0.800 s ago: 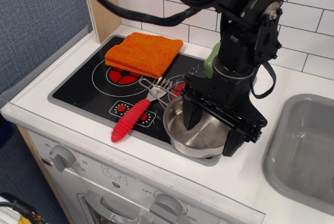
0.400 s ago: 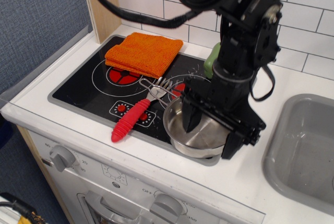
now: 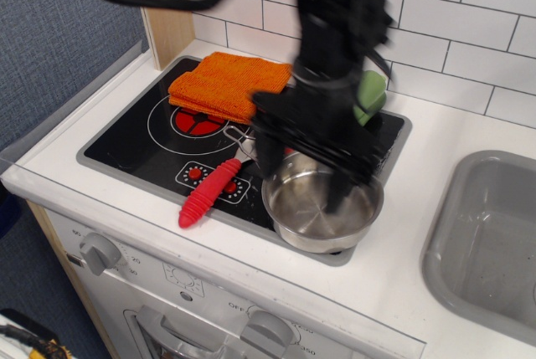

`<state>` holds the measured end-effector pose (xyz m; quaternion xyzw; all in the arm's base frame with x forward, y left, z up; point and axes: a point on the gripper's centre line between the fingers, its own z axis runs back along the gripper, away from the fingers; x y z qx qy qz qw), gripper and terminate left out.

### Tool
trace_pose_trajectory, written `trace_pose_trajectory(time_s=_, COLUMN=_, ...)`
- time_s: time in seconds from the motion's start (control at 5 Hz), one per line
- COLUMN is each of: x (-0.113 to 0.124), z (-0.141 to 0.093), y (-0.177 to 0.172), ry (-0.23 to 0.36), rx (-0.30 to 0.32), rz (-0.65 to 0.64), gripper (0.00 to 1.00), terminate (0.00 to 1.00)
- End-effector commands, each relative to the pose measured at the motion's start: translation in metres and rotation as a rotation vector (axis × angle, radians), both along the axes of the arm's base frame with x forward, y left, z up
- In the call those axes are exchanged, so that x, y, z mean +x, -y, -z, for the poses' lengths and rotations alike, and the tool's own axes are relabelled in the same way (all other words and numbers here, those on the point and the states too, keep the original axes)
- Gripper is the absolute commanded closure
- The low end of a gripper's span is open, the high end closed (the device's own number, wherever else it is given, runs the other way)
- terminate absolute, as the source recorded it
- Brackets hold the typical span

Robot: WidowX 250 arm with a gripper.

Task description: Place peeler on right front corner of stove top

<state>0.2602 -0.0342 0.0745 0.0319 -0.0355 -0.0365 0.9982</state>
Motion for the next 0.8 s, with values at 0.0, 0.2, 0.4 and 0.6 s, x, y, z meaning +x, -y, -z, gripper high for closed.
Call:
trace_pose_trajectory(time_s=0.0, x=-0.013, z=0.004, y=-0.077, ry=0.004, rx=0.073, rz=-0.102, gripper=0.0, terminate=0.0)
trace_pose_trajectory(time_s=0.2, x=-0.013, z=0.028, y=-0.106, ry=-0.067, rx=0.123, rz=-0.13, gripper=0.0, terminate=0.0)
trace_pose_trajectory(time_s=0.4, x=-0.009, z=0.037, y=-0.109, ry=-0.092, rx=0.139, rz=-0.12, gripper=0.0, terminate=0.0)
trace_pose_trajectory(time_s=0.6, x=-0.01, z=0.047, y=-0.108, ry=-0.113, rx=0.148, rz=-0.119, gripper=0.0, terminate=0.0)
